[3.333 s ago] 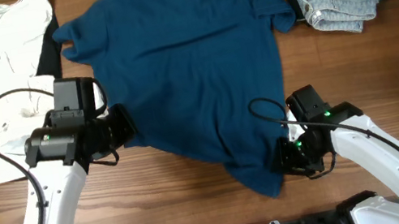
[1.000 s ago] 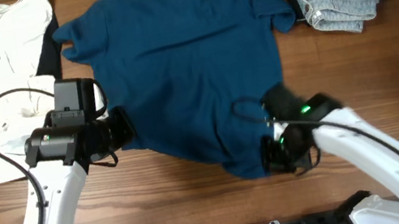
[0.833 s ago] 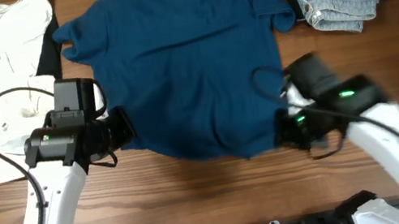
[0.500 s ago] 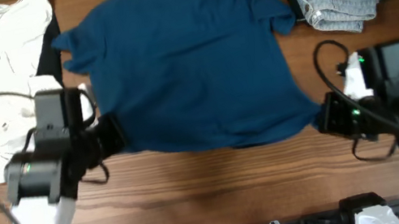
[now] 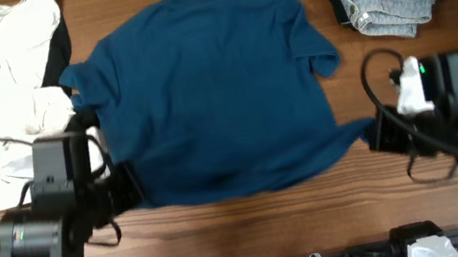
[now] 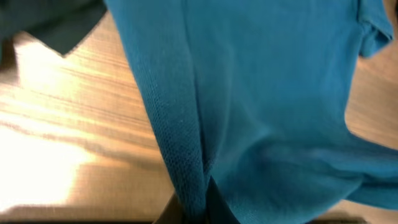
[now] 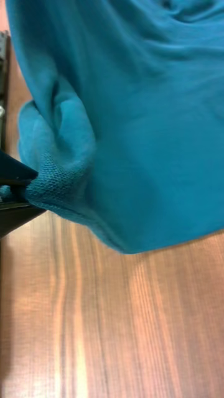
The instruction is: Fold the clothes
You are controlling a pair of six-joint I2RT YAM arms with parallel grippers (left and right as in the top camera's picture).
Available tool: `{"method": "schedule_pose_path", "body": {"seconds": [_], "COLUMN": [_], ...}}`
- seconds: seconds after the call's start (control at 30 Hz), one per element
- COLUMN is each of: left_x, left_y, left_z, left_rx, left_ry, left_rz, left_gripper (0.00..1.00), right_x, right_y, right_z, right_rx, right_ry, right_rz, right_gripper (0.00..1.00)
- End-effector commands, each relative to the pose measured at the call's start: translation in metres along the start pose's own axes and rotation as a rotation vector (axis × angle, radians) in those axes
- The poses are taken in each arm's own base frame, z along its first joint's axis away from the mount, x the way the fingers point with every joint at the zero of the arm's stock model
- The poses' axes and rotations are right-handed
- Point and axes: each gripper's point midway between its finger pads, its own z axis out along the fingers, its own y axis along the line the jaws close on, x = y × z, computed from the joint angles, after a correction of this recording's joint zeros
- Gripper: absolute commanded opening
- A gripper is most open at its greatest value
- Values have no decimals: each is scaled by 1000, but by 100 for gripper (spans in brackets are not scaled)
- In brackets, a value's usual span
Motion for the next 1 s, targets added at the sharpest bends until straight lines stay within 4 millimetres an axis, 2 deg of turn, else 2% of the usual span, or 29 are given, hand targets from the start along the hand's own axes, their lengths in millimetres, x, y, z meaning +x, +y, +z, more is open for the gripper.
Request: {"method": "schedule_pose_path", "body": {"seconds": [0.0, 0.1, 0.27, 0.33, 0.4, 0.5, 0.57, 0.67, 0.8, 0.9, 0.97], "left_x": [-26, -43, -75, -85, -96, -107, -113, -128, -148, -165, -173], "left_y": [7, 7, 17, 20, 22, 20, 14, 0, -22, -50, -60], "left_z": [38, 72, 155, 182, 215, 241, 243, 231, 206, 181, 168], "left_rx": [-93, -121, -190, -203, -196, -174, -143, -105, -42, 59, 94], "left_ry": [39, 75, 108, 98, 78, 52, 36, -4, -50, -95, -124], "left_rz": [-2, 6, 7, 11, 13, 16, 18, 24, 34, 51, 62], "left_gripper": [4, 4, 4, 4, 10, 22, 34, 43, 43, 43, 42], "right_x": [-33, -50, -70, -76, -82, -85, -85, -86, -88, -88, -87], "right_y": [-5, -8, -19, -26, -35, -45, -51, -52, -52, -52, -52], "right_z": [34, 66, 125, 143, 163, 180, 187, 190, 191, 191, 191], "right_rx": [50, 63, 87, 94, 101, 109, 115, 116, 114, 114, 115], "right_ry": [37, 77, 148, 162, 175, 193, 203, 201, 194, 195, 197], "right_rz": [-26, -26, -13, -8, 7, 29, 40, 42, 41, 41, 41], "right_gripper": [4, 4, 4, 4, 4, 4, 4, 4, 4, 4, 4]}}
